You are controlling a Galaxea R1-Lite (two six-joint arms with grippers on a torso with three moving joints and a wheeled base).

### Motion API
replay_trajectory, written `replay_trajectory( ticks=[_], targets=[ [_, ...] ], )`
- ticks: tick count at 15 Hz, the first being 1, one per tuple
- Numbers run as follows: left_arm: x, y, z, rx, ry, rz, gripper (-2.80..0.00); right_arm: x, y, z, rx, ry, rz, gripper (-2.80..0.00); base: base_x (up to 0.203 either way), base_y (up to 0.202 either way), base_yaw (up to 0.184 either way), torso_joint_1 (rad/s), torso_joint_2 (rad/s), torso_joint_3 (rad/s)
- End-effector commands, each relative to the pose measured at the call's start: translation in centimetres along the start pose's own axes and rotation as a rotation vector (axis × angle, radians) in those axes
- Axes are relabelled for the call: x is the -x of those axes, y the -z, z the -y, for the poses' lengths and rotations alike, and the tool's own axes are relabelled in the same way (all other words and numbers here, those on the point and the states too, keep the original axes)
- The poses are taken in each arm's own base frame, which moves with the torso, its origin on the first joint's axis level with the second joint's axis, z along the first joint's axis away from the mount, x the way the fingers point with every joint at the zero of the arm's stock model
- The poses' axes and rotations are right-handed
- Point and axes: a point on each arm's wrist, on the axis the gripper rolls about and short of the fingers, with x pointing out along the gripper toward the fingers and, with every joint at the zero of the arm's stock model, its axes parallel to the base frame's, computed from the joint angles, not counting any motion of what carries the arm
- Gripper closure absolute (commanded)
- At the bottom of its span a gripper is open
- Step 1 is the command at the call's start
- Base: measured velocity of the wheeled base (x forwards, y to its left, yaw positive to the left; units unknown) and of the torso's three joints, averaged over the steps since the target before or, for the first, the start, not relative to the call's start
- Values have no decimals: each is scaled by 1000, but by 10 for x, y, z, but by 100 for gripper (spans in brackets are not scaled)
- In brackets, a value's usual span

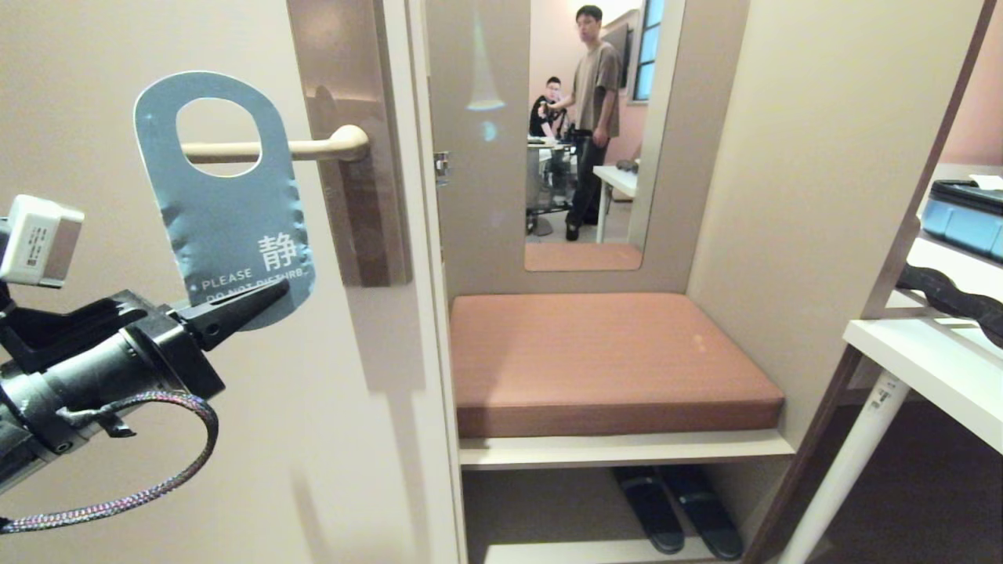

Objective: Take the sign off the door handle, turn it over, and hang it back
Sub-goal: Hang the sign back with the other side facing out

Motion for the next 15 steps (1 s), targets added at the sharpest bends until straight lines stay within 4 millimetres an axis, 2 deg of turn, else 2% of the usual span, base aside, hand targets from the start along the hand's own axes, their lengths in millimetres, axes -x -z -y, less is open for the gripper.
replay_trajectory(
  ticks=[1,8,12,15],
  targets=[
    [7,-1,-12,-8,-73,8,0,0,0,0,0,-1,1,0,0,0,0,0,0,0],
    [36,-9,-2,-5,-110,-2,0,0,0,0,0,1,0,0,0,0,0,0,0,0],
    [50,-11,-12,-4,-220,-7,0,0,0,0,2,0,0,0,0,0,0,0,0,0],
    [53,-9,-17,-2,-257,-22,0,0,0,0,0,-2,1,0,0,0,0,0,0,0]
  ],
)
